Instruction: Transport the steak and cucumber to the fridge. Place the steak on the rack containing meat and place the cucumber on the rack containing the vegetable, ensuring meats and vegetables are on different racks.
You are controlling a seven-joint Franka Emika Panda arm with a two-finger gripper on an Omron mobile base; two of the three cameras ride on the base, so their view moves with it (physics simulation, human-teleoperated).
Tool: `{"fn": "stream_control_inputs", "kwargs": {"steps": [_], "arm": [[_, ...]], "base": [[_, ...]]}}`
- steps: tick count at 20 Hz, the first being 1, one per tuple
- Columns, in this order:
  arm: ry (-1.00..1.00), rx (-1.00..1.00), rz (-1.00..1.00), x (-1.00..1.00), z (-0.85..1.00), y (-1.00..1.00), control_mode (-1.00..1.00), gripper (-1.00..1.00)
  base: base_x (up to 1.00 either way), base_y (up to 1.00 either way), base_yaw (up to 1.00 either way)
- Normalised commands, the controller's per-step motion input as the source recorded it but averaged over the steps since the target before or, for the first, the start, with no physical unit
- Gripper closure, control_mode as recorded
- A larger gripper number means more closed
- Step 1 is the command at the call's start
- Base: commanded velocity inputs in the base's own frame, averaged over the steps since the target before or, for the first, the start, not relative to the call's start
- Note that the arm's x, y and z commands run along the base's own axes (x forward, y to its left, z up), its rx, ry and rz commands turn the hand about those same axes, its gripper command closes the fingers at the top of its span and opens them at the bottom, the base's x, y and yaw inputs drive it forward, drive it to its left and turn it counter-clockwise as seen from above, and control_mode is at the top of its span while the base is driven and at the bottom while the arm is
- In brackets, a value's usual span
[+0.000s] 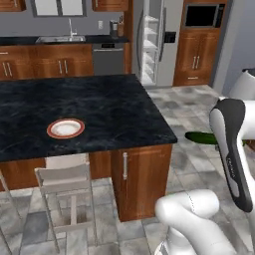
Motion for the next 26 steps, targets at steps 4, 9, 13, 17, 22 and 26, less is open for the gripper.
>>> {"fn": "stream_control_inputs", "kwargs": {"steps": [4, 9, 13, 17, 22, 26], "arm": [[0.0, 0.0, 0.0, 0.0, 0.0, 0.0, 1.0, 1.0], [0.0, 0.0, 0.0, 0.0, 0.0, 0.0, 1.0, 1.0], [0.0, 0.0, 0.0, 0.0, 0.0, 0.0, 1.0, 1.0], [0.0, 0.0, 0.0, 0.0, 0.0, 0.0, 1.0, 1.0], [0.0, 0.0, 0.0, 0.0, 0.0, 0.0, 1.0, 1.0], [0.0, 0.0, 0.0, 0.0, 0.0, 0.0, 1.0, 1.0]], "base": [[0.17, -1.0, 0.0], [0.94, -1.0, 0.05], [1.0, -1.0, 0.08], [1.0, -1.0, 0.08], [1.0, -0.98, 0.11], [1.0, -0.76, 0.07]]}}
